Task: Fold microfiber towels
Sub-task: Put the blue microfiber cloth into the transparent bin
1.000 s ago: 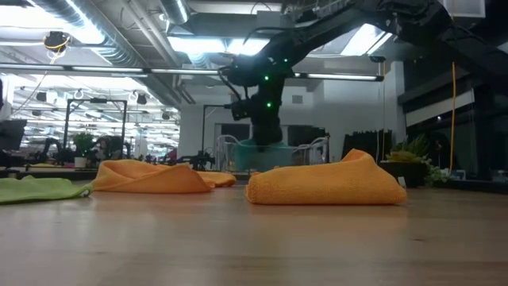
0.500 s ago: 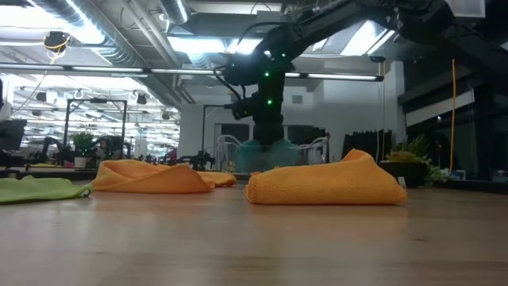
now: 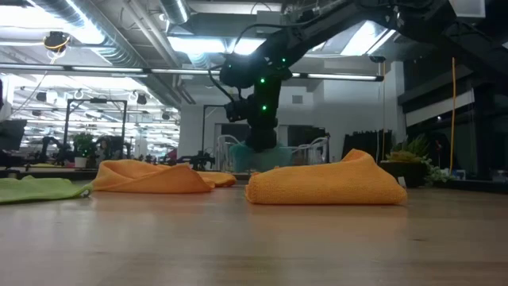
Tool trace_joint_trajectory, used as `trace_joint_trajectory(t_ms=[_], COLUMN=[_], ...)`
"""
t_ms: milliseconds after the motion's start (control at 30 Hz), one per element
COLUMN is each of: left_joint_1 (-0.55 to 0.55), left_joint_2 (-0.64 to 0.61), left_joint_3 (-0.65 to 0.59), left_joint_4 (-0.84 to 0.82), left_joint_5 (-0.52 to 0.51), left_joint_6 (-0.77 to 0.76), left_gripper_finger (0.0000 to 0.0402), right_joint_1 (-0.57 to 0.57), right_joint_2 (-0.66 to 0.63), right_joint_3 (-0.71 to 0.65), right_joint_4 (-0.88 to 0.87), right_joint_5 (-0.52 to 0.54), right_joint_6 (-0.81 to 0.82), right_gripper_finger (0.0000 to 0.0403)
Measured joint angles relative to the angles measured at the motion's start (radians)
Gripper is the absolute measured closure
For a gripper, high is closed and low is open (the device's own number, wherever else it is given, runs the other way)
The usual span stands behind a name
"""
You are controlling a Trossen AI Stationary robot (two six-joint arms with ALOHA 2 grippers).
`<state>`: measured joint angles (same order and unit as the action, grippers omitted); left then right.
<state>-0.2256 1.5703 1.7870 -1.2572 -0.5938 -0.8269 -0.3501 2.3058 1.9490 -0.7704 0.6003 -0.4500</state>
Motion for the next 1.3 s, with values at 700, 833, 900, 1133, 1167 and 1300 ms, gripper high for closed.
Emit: trace_joint_trajectory(t_ms=[700,833,900,1133,1167,1300], left_joint_1=[-0.021,-0.032,-0.034,-0.034,-0.033,-0.033], left_joint_2=[0.000,0.000,0.000,0.000,0.000,0.000], left_joint_3=[0.000,0.000,0.000,0.000,0.000,0.000], left_joint_4=[0.000,0.001,0.001,0.001,0.001,0.001], left_joint_5=[0.000,0.000,0.000,0.000,0.000,0.000], left_joint_6=[0.010,0.009,0.008,0.007,0.007,0.007], left_gripper_finger=[0.0340,0.0340,0.0340,0.0340,0.0340,0.0340], right_joint_1=[-0.001,0.008,0.011,-0.005,-0.018,-0.099], right_joint_2=[0.000,0.000,0.000,0.000,0.000,0.000], right_joint_3=[-0.006,-0.007,-0.006,0.114,0.142,0.247], right_joint_4=[0.000,-0.013,-0.015,-0.283,-0.321,-0.372], right_joint_5=[0.015,0.092,0.152,-0.076,-0.141,-0.263], right_joint_6=[-0.050,-0.061,-0.081,-0.100,-0.081,-0.009], right_gripper_finger=[0.0228,0.0190,0.0183,0.0191,0.0195,0.0210])
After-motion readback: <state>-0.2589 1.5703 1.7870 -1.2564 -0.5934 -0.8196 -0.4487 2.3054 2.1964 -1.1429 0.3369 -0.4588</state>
